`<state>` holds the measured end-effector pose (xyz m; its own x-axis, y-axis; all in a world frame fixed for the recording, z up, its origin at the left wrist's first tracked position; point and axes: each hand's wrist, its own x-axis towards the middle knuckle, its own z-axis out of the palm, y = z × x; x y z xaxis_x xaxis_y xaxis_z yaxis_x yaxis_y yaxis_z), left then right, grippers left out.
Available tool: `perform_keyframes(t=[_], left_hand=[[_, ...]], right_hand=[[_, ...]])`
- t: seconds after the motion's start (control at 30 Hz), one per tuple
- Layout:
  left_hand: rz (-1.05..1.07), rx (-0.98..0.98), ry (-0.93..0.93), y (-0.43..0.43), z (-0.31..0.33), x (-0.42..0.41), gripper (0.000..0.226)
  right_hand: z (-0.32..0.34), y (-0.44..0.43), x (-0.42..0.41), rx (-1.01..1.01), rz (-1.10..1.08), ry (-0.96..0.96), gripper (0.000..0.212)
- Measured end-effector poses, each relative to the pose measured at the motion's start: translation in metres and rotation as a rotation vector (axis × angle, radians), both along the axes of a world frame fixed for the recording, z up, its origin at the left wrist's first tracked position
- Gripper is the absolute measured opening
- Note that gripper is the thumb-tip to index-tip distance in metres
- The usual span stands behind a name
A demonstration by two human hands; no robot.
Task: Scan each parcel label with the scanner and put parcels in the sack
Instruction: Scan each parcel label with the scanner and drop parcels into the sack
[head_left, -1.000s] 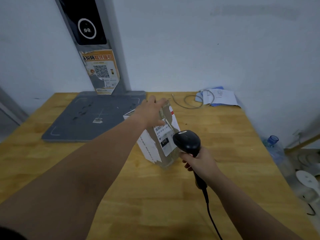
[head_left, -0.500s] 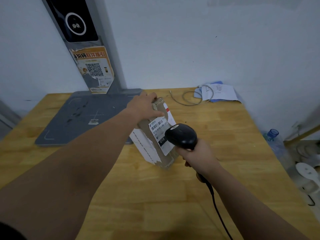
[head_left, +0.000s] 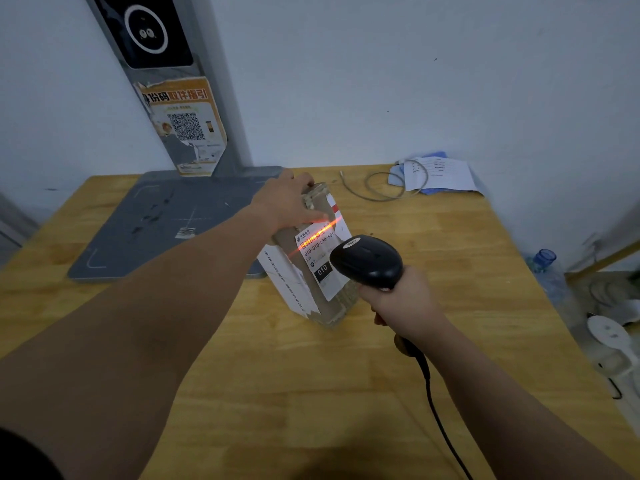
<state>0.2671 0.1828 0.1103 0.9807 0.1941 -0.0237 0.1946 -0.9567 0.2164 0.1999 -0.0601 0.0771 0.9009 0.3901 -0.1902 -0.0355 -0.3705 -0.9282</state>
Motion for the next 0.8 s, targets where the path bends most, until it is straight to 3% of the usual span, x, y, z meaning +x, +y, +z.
perform_keyframes(t=[0.5,0.67,0.8], left_hand=[[0.002,0.011,-0.013,-0.005,0.000,-0.003,0.073],[0.008,-0.016,-0.008,-0.007,0.001,-0.007,0.073],[0.064,-0.062,0.024,-0.009,0.002,-0.019,0.080]], right_hand=[[-0.004,-0.005,-0.010,0.039,-0.004,0.019,0.014],[-0.008,-0.004,-0.011,0.075,0.035,0.041,0.007],[-0.019,-0.007,-0.011,0.181,0.013,0.112,0.043]])
